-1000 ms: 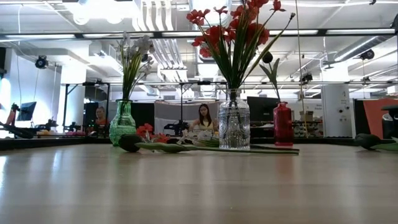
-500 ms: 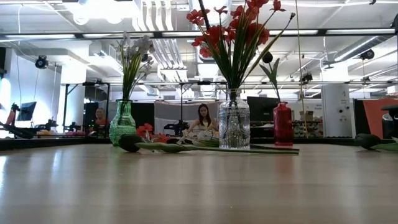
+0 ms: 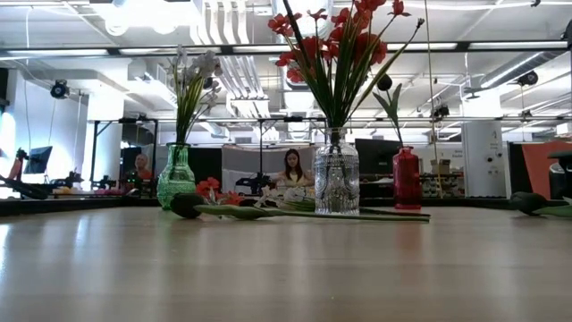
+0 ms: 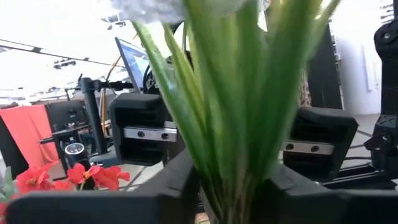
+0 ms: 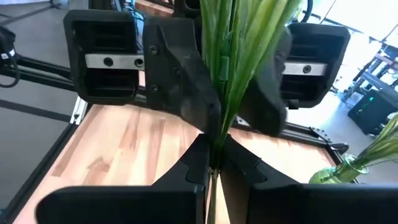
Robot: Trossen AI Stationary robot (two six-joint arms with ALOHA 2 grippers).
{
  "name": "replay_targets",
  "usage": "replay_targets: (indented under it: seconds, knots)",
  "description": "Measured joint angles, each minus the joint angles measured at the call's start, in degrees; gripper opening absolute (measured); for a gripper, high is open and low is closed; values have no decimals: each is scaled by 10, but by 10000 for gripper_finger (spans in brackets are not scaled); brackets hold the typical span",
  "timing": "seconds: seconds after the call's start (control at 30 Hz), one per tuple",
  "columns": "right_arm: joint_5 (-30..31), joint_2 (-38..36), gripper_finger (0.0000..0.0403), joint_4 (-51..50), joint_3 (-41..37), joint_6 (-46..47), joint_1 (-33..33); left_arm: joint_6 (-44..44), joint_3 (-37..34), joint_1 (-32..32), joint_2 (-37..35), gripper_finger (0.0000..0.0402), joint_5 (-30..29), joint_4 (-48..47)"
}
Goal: Sort flowers into vase by color
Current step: Put the bottom white flower into the green vase
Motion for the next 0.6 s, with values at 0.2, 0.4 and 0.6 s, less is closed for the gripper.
replay_targets:
  seconds: [0.2,0.4,0.6]
  knots:
    - [6,-4,75,-14,0,14,0,0,0,0,-1,7,-15,-6]
    - [6,-26,156,-65,0,59,-3,8,3,0,-13,11,-101,-19]
    - [-3,-62,202,-120,0,99,-1,26,4,1,-55,4,-238,-74]
